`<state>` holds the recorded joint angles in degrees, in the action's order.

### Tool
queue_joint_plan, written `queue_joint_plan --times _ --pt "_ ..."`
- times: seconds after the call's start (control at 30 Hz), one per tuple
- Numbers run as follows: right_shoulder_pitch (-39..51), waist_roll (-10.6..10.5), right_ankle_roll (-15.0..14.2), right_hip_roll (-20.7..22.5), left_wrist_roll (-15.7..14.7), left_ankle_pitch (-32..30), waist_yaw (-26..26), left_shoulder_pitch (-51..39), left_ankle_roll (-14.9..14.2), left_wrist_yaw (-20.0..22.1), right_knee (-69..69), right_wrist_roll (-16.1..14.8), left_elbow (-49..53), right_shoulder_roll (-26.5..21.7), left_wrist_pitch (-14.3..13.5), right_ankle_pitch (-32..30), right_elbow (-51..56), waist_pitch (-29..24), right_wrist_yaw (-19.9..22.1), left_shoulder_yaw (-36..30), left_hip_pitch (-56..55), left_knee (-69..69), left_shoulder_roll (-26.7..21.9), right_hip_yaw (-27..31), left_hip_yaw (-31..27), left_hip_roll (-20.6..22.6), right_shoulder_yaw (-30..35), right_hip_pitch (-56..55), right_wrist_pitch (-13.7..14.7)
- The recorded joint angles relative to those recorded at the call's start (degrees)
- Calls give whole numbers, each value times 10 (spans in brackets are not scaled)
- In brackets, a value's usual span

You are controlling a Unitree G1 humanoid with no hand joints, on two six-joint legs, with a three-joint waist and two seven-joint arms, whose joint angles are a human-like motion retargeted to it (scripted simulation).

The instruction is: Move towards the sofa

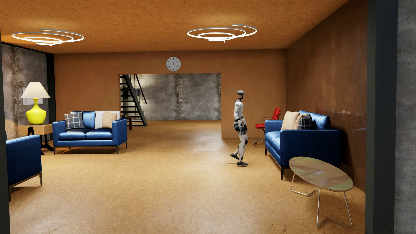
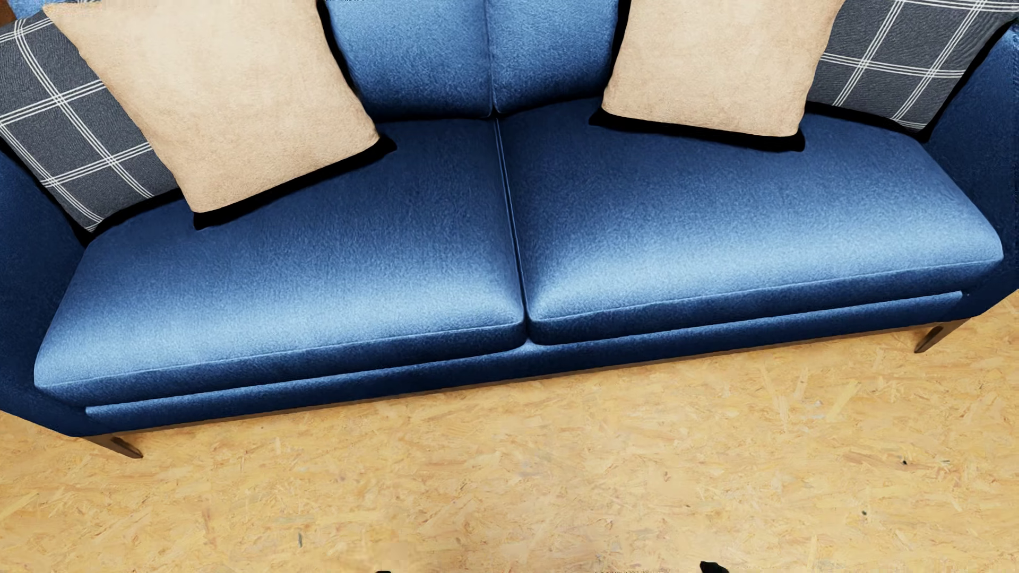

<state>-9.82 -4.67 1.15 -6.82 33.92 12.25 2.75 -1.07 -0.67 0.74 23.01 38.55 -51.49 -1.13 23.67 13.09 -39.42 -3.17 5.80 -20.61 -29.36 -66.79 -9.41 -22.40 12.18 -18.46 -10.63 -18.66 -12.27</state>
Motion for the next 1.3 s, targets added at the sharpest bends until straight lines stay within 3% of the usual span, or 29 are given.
queue_joint_plan --times 0.07,0.1,0.13,0.17,0.23,0.27,0.33,0.4,0.47,0.53,0.57,0.63,0.67,0.7,0.77,0.8,0.93,1.0,1.07,1.13,1.23,1.3 --pt "34 -11 -8 15 3 26 -8 24 12 -64 -11 -5 -73 1 25 5 18 -4 9 -44 -10 88 -6 15 23 -3 -1 9 35" --pt "47 -15 -12 19 -1 33 -12 41 6 -92 -14 -9 -76 1 21 9 33 -4 10 -54 -11 159 -17 22 14 15 1 12 50" --pt "56 -19 -17 23 10 28 -14 62 -11 -109 -16 -11 -66 0 -3 13 47 -3 10 -76 -1 257 -39 29 0 36 3 15 67" --pt "62 -22 -20 23 8 -31 -17 82 3 -99 -36 -9 -48 -7 -13 7 61 -1 11 -74 16 349 -45 37 -9 59 8 22 80" --pt "65 -24 -28 21 -30 -23 -20 116 11 -37 -36 -10 -17 -12 -6 8 79 0 8 -24 39 386 -35 52 9 63 11 20 92" --pt "59 -22 -32 14 -45 -25 -21 116 9 -12 -27 -15 -12 -11 -7 12 83 0 11 -11 45 394 -25 56 16 68 2 17 89" --pt "41 -14 -42 -4 -31 -19 -22 91 9 -15 3 -18 -12 -5 -4 25 72 -1 15 -42 52 394 -20 64 24 80 -13 7 72" --pt "29 -4 -53 -29 -7 -8 -21 44 17 -36 49 -10 -2 -13 -8 39 33 -2 3 -77 62 398 -19 75 33 99 -7 -9 42" --pt "19 9 -68 -59 2 3 -17 -5 23 -15 132 11 11 -23 -9 36 -12 -4 -31 -85 69 393 -6 93 38 118 2 -45 0" --pt "2 21 -89 -77 2 14 -12 -53 25 17 232 20 23 -25 -18 -6 -49 -7 -47 -85 74 385 6 134 43 130 -3 -100 -34" --pt "-7 27 -101 -81 6 19 -10 -75 25 24 272 19 32 -24 -27 -25 -63 -7 -52 -91 76 382 6 154 45 133 -9 -124 -44" --pt "-30 40 -120 -68 10 24 -5 -110 23 35 284 15 55 -19 -47 22 -77 -5 -58 -96 79 380 2 197 46 138 -17 -141 -44" --pt "-43 46 -142 -49 11 25 -4 -123 20 38 244 17 64 -15 -54 44 -79 -3 -62 -98 82 383 -2 223 45 139 -16 -131 -41" --pt "-54 50 -132 -29 12 23 -3 -132 17 43 180 17 71 -9 -58 45 -77 1 -65 -98 88 393 -8 243 43 137 -17 -111 -36" --pt "-69 59 -86 -27 6 18 -4 -137 11 45 98 16 81 -3 -66 72 -73 10 -77 -95 100 409 -17 211 44 133 -16 -63 -28" --pt "-69 63 -76 -21 4 15 -5 -134 8 47 68 19 81 -2 -63 67 -73 14 -80 -89 107 418 -21 203 46 128 -13 -45 -28" --pt "-35 62 -69 18 -27 20 -8 -85 -6 64 11 38 58 -20 -34 40 -54 21 -84 -43 126 415 -11 206 59 89 -2 -8 -26" --pt "-26 59 -64 34 -26 21 -10 -67 -13 41 -12 25 20 -23 -27 35 -12 24 -49 -67 136 416 -6 203 59 73 -19 14 -7" --pt "-12 55 -59 46 -9 20 -10 -42 -20 5 -32 -6 -11 -12 -19 31 19 28 -3 -112 150 423 -3 200 58 63 -37 34 7" --pt "-10 52 -54 52 -1 17 -10 -16 -26 -24 -45 -25 -38 -14 -22 30 44 32 3 -149 160 434 5 196 56 58 -36 47 20" --pt "-3 48 -46 56 -90 13 -12 47 -33 80 -41 -25 -10 -16 -23 37 44 36 -9 -64 165 446 25 185 45 56 -28 50 25" --pt "-1 46 -42 55 -97 10 -16 63 -36 78 -38 -22 8 -9 -28 41 26 37 -12 -64 162 449 17 171 31 57 -23 52 17"
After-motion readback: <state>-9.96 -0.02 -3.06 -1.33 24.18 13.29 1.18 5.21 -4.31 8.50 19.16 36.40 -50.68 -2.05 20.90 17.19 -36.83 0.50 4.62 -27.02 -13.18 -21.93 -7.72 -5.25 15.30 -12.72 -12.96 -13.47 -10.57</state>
